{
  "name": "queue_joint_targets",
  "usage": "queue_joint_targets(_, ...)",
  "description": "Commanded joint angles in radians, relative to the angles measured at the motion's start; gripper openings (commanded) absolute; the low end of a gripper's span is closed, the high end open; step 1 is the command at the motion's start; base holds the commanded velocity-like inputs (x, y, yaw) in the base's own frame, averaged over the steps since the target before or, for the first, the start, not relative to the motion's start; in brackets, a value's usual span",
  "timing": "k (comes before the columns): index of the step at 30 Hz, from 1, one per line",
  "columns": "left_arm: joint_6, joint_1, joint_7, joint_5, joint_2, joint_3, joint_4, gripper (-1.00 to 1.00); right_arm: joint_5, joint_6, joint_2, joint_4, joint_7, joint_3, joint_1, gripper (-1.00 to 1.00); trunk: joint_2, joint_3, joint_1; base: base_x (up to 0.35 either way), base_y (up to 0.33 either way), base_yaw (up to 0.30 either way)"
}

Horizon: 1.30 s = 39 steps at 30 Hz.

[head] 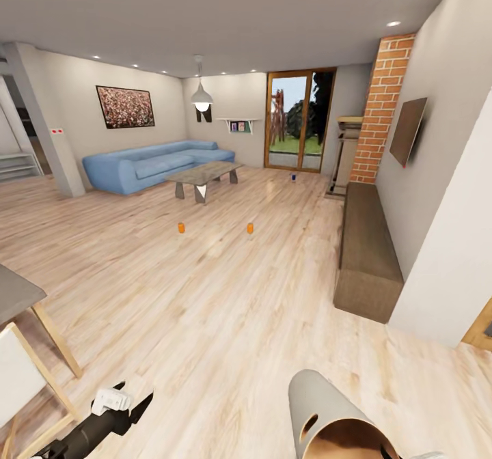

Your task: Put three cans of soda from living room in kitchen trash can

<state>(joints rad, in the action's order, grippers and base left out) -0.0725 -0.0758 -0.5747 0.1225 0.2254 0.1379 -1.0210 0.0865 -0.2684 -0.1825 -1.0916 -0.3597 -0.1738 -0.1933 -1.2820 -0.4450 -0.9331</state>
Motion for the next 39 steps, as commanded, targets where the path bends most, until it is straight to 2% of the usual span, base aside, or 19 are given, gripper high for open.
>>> queue_joint_targets(1,0.0,0.0,0.0,0.0,0.0,0.0,0.006,1.0,0.005,-0.006,0.0,0.005,-0.007,-0.006,-0.001,-1.0,0.0,0.0,0.0,0.0,0.0,0.0)
queue_joint_targets(16,0.0,0.0,0.0,0.0,0.0,0.0,0.075,1.0,-0.055,-0.017,0.0,0.127,0.038,-0.006,-0.001,-1.0,0.0,0.0,0.0,0.0,0.0,0.0)
queue_joint_targets(17,-0.006,0.006,-0.006,-0.001,-0.003,0.004,0.081,1.0,-0.058,-0.023,-0.003,0.124,0.041,-0.011,-0.007,-1.0,0.0,0.0,0.0,0.062,0.0,0.0)
queue_joint_targets(22,-0.008,0.034,-0.034,-0.006,-0.032,0.006,0.109,1.0,-0.076,-0.054,0.011,0.129,0.056,-0.034,-0.037,-1.0,0.0,0.0,0.0,0.204,0.0,0.0)
queue_joint_targets(25,-0.007,0.048,-0.042,-0.007,-0.036,0.006,0.125,1.0,-0.083,-0.072,0.013,0.131,0.065,-0.049,-0.04,-1.0,0.0,0.0,0.0,0.306,0.0,0.0)
queue_joint_targets(26,-0.007,0.048,-0.042,-0.007,-0.037,0.006,0.188,1.0,0.051,-0.079,0.013,0.131,-0.053,-0.049,-0.04,-1.0,0.0,0.0,0.0,0.319,0.0,0.0)
queue_joint_targets(39,-0.007,0.05,-0.043,-0.008,-0.038,0.005,0.22,1.0,0.049,-0.083,0.015,0.135,-0.053,-0.05,-0.041,-1.0,0.0,0.0,0.0,0.328,0.0,0.0)
